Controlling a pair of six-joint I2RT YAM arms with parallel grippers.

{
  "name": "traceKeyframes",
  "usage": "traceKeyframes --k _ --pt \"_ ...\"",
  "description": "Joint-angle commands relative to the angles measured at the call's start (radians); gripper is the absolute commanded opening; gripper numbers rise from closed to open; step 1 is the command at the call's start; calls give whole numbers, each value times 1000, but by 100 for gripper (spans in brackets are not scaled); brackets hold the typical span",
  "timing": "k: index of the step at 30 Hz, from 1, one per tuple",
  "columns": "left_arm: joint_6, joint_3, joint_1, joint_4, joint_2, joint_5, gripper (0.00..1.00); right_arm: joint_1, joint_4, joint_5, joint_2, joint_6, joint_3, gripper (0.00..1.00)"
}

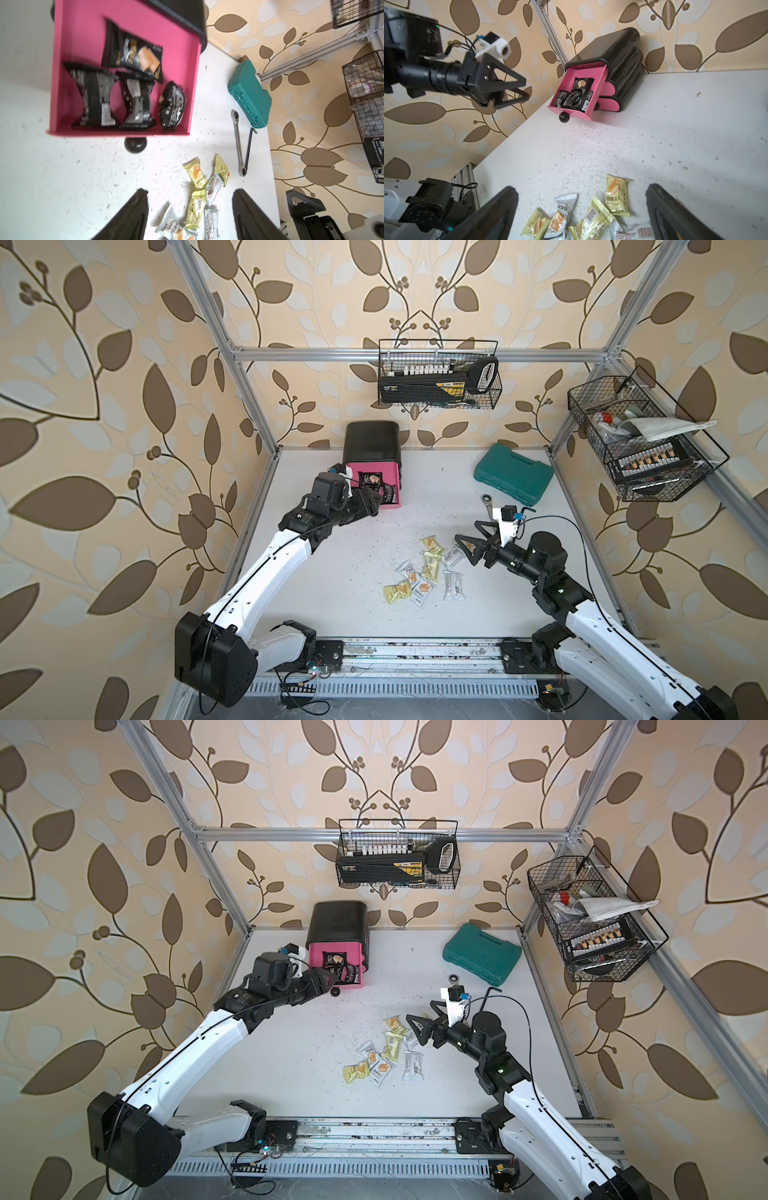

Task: Place the cookies into the drawer by color
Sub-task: Place the cookie in the drawer, then close the drawer in the storage box.

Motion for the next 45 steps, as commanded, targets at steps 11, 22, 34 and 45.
traceKeyframes --k 11,22,34,45 --pt "-70 -143 -12 296 148 -58 65 5 15 5 29 -9 13 99" --pt "73 -93 -11 307 242 -162 62 5 16 8 25 -9 9 99" --pt "84 -61 -11 366 340 -130 59 5 19 9 36 -9 10 99" --pt "88 -62 -11 376 360 -147 38 5 21 6 36 -7 10 99"
